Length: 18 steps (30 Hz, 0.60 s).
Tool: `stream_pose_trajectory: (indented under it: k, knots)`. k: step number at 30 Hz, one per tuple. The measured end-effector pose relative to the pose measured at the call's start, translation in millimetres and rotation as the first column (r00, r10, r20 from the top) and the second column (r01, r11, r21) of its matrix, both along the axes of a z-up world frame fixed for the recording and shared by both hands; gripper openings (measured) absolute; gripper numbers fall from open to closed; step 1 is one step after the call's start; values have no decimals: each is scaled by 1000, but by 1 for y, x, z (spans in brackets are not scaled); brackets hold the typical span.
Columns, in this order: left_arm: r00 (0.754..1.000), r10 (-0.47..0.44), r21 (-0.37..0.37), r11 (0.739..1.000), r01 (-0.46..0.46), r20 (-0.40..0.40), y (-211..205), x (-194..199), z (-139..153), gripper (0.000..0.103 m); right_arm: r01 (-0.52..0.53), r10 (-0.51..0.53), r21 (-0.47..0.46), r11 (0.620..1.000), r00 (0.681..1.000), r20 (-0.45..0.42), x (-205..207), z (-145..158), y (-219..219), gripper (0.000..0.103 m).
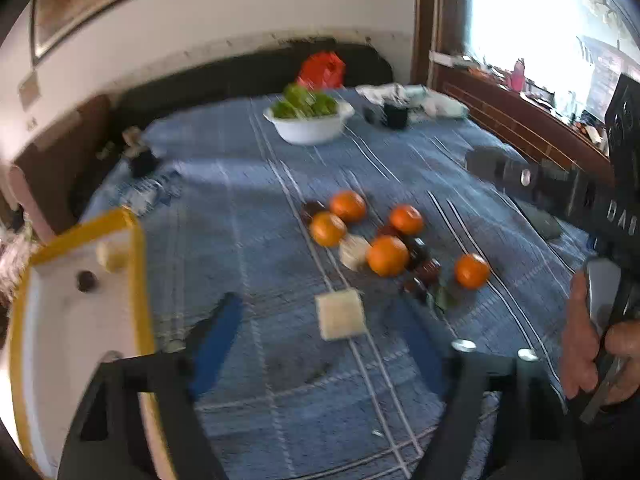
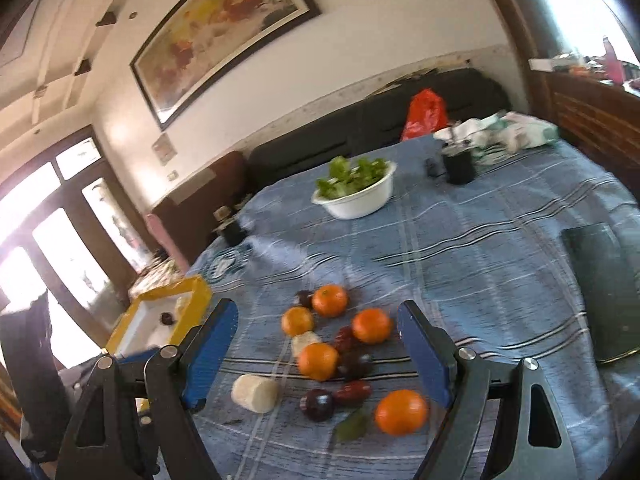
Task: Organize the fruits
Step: 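Move both open tools back to the fruit cluster, then grasp a cream cube with the left tool while the right tool grasps a dark plum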
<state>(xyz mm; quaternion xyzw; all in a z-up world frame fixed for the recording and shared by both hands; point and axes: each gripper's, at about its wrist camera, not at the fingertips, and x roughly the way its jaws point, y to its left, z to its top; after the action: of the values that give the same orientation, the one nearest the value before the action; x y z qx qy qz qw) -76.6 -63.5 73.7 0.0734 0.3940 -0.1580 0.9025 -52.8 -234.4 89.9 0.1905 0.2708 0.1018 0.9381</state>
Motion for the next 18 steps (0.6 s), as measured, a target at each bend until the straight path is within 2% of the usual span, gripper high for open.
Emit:
stream_pose_trajectory:
  k: [3,5,9,14,17,18]
  knots:
    - [998,-18,-4,1000,17,-62,-8,8,-15,64,13,-13,29,999,1000,-1,-2,-1,-8,86]
    - [997,-23,8,1000,24,-75,-13,12,-22,57,14,-14,39,999,1000,-1,-2,-2,-11,86]
    - [994,-24,38,999,29,-106,-23,20,-36,51,16,-15,44,999,1000,-18,2,-4,-15,86]
    - [988,-10,56,998,19,-156,-29,34,-55,35,2,-1,24,1000,998,-55,6,-10,-10,84]
    - [989,-3,59,998,12,-148,-28,37,-60,30,-37,37,6,999,995,-89,11,-16,-3,74]
    - [989,-3,51,999,11,-151,-27,38,-60,30,-49,49,0,999,993,-106,13,-20,0,67]
